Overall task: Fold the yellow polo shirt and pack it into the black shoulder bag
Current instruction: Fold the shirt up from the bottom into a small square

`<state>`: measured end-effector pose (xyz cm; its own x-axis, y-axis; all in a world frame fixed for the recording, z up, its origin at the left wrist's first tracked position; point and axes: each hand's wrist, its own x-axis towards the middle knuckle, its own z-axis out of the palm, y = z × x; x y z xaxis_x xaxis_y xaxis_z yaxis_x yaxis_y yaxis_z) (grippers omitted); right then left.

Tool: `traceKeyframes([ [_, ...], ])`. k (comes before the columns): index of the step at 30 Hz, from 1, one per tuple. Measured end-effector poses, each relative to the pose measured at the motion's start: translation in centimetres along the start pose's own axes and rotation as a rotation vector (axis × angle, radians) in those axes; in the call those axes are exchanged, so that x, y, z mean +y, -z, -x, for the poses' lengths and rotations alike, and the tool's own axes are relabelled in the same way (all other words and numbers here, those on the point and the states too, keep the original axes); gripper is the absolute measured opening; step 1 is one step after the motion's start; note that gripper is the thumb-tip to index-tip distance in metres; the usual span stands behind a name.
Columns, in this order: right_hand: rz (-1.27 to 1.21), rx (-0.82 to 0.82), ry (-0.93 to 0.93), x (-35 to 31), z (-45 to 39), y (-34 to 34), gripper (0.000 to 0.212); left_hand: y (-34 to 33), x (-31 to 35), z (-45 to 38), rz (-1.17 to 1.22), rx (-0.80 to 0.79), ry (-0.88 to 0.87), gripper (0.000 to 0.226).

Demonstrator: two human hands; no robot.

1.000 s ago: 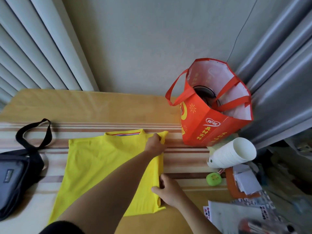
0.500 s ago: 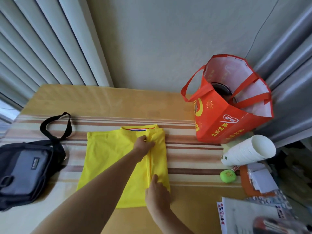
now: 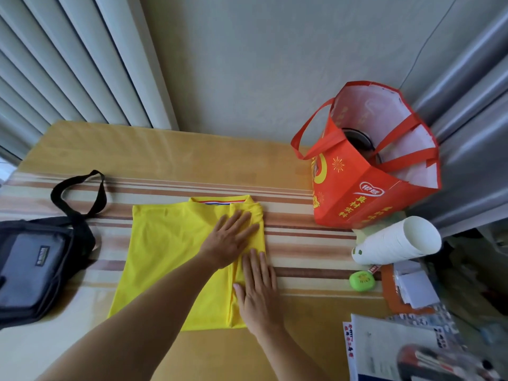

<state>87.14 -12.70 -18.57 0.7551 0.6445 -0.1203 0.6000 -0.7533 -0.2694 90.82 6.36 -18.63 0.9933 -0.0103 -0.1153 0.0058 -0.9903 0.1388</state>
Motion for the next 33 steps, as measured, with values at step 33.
traceKeyframes([
  [33, -0.036, -0.279, 0.393, -22.5, -20.4, 0.3, 0.046, 4.2, -8.4, 22.8, 0.603, -0.139, 1.201, 0.02],
])
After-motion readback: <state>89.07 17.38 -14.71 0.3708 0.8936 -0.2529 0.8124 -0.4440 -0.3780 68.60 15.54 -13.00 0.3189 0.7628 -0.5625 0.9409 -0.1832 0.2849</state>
